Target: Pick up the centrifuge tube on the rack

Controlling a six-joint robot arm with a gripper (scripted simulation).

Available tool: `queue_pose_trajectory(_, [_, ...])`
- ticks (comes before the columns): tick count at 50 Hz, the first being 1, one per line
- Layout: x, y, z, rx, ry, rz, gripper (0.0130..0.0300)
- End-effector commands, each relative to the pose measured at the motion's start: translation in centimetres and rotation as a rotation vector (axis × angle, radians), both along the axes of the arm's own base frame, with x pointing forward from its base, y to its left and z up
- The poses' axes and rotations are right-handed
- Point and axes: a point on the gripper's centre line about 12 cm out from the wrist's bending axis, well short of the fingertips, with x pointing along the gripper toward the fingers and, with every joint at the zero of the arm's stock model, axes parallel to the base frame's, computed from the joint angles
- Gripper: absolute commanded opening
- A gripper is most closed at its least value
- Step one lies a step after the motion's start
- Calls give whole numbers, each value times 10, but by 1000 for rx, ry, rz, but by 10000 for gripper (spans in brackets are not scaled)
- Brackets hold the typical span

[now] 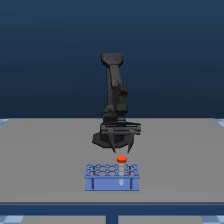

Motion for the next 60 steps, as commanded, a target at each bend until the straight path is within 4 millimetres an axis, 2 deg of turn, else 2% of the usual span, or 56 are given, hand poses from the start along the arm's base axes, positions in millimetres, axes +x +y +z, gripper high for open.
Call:
queue_pose_trajectory(1, [2, 1, 0, -3, 5, 7, 300])
queue_pose_trajectory(60, [1, 1, -16, -4, 4, 7, 300])
